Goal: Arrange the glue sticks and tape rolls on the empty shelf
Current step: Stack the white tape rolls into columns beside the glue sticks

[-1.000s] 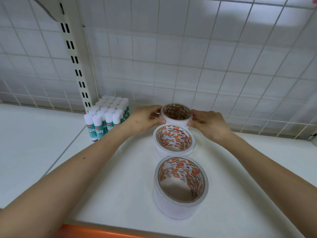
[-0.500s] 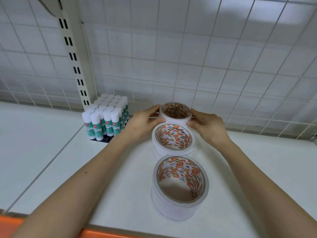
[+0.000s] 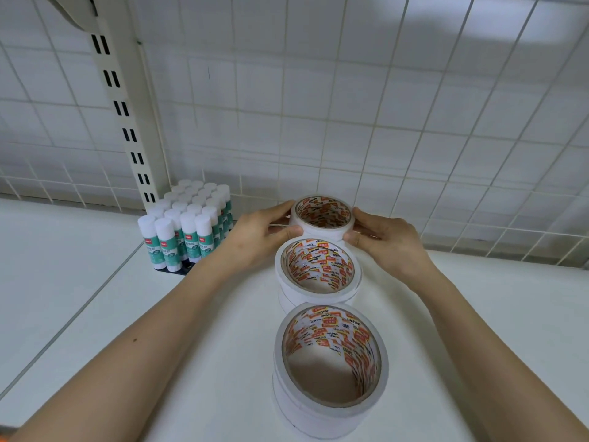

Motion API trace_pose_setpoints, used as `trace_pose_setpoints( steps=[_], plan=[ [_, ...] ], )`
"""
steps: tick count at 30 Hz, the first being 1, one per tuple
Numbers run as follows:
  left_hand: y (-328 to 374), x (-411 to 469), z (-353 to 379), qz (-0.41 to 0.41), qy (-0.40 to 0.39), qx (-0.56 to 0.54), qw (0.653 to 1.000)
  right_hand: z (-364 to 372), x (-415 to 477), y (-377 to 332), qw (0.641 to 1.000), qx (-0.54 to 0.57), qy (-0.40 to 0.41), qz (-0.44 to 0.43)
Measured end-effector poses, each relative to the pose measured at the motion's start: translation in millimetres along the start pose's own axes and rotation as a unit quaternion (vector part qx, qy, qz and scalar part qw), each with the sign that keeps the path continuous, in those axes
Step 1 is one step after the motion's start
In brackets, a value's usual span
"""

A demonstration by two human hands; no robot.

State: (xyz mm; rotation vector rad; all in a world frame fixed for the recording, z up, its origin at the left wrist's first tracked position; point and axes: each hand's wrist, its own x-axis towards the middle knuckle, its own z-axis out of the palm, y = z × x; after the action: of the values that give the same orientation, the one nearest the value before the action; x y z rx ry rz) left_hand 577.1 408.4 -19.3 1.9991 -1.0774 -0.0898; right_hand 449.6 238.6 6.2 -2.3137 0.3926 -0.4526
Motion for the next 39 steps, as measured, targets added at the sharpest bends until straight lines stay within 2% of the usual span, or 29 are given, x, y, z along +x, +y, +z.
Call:
trace_pose_setpoints(
  steps=[12,21,24,30,36,39],
  plan=[
    [-6.2,-0.8,2.9,-0.024,0.018,-0.007,1.0,6.9,0.0,9.8,0.995,0.1,-0.031,0.0],
    [-6.9,-1.5,8.6,-0.043,0.047,-0.059,0.996,17.7,1.8,17.7,0.986,0.169,-0.003,0.007],
    [-6.5,-2.5,9.2,-0.043,0.048,-0.067,0.996,18.8,3.3,18.6,0.984,0.176,-0.003,0.009],
    [-8.2,-3.0,6.0,-0.043,0.012,-0.009,0.999,23.0,2.3,19.5,0.986,0.167,0.001,0.006],
    [-6.4,-1.4,5.4,-0.058,0.011,-0.055,0.997,13.7,-0.5,16.9,0.982,0.188,-0.032,-0.004],
    [-5.3,-1.8,7.0,-0.058,0.021,-0.063,0.996,14.2,-1.1,16.3,0.983,0.181,-0.024,-0.006]
  ],
)
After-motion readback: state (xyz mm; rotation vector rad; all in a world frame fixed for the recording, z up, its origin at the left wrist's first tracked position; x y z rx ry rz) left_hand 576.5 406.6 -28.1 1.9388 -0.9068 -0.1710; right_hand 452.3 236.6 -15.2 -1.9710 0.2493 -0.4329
